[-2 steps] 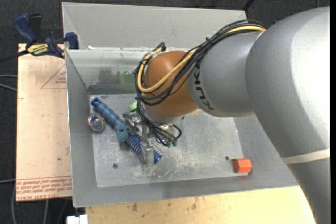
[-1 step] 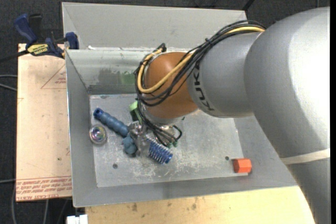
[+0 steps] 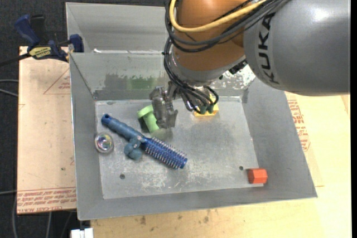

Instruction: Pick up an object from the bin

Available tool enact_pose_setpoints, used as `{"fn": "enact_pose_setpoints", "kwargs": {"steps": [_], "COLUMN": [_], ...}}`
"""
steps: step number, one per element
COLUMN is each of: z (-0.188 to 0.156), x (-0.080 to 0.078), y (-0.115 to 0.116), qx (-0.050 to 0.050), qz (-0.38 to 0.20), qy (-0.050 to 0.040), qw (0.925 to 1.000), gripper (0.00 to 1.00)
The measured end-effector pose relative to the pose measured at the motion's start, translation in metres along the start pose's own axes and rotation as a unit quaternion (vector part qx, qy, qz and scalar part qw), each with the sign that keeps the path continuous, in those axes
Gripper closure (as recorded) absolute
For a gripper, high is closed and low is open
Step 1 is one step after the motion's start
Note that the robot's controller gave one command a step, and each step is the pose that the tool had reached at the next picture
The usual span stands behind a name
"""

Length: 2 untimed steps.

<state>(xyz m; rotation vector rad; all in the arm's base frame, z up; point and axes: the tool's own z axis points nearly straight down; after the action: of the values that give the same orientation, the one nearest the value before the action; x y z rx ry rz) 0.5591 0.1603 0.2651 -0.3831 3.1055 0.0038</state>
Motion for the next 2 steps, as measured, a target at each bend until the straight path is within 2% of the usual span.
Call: {"fn": "enact_pose_setpoints", "kwargs": {"steps": [1,2], "z": [0.005,0.186], "x": [0.002,-0.035], "y": [0.0,0.005], "qx": [0.0,-0.001], "qz": [0.001,-0.048], "qy": [0.0045,0.0091], "qw": [1.0,0.9988], "gripper": [0.0,0.0]}}
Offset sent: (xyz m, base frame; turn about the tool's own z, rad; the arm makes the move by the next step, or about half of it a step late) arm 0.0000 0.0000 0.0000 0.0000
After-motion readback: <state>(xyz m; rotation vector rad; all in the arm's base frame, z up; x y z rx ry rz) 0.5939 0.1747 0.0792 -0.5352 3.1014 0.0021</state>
